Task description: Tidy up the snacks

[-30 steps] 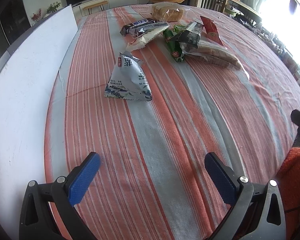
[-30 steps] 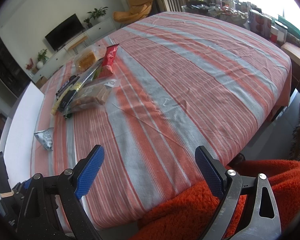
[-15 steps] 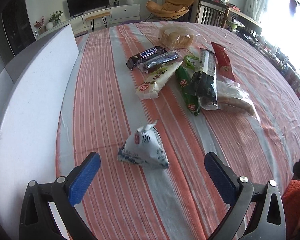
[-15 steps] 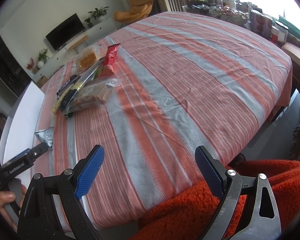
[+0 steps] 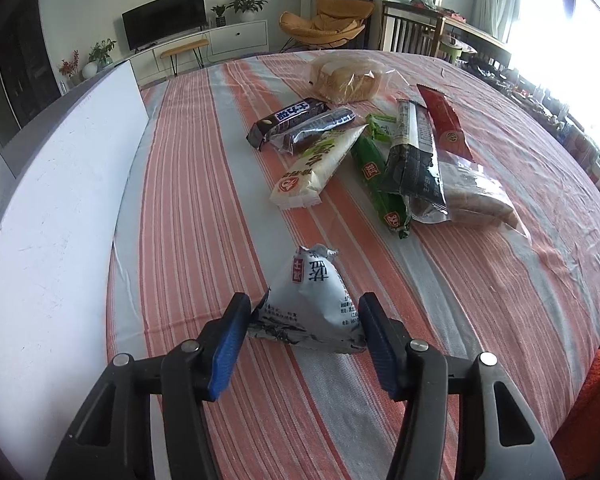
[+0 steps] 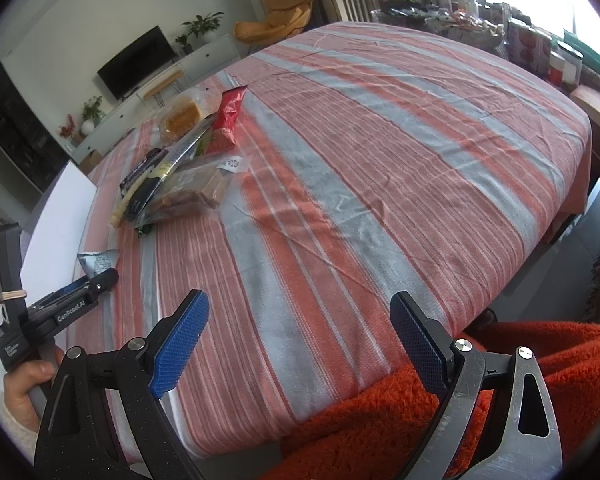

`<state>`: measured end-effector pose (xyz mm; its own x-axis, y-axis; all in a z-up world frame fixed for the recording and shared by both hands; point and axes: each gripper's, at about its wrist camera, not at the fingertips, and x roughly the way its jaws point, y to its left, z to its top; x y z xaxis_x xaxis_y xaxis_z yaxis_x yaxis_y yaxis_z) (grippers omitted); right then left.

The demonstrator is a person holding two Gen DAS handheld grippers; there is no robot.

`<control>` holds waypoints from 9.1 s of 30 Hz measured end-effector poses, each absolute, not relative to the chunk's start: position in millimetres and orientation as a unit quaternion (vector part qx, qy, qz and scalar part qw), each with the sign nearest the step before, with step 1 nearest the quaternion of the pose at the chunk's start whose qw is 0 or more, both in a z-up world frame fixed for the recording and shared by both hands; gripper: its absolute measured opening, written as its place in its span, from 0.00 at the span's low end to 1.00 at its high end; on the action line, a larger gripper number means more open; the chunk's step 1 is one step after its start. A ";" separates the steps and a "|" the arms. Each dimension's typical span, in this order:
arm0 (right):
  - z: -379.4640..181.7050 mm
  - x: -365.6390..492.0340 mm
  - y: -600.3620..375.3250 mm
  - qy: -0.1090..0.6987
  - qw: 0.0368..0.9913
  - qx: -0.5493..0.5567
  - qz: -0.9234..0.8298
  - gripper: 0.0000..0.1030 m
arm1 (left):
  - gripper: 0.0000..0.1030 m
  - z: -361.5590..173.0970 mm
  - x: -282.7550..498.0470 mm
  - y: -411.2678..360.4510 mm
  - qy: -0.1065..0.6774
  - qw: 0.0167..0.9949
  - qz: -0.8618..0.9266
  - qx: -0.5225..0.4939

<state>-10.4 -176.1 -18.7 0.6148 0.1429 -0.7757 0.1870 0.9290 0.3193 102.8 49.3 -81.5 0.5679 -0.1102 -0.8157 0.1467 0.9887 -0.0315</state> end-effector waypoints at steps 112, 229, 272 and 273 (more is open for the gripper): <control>51.6 87.2 54.7 0.468 0.674 0.350 0.453 0.48 | 0.35 79.2 -26.6 269.6 0.324 0.934 0.020 -0.149; -48.9 89.3 -188.4 0.440 0.872 0.097 -0.191 0.89 | 1.00 -101.4 187.6 10.2 0.456 0.890 -0.016 -0.001; -49.0 89.0 -187.0 0.439 0.872 0.097 -0.192 0.89 | 1.00 -102.0 188.3 9.8 0.456 0.890 -0.015 -0.001; -48.9 88.9 -186.9 0.439 0.872 0.097 -0.192 0.89 | 1.00 -101.0 187.8 10.4 0.456 0.890 -0.015 -0.001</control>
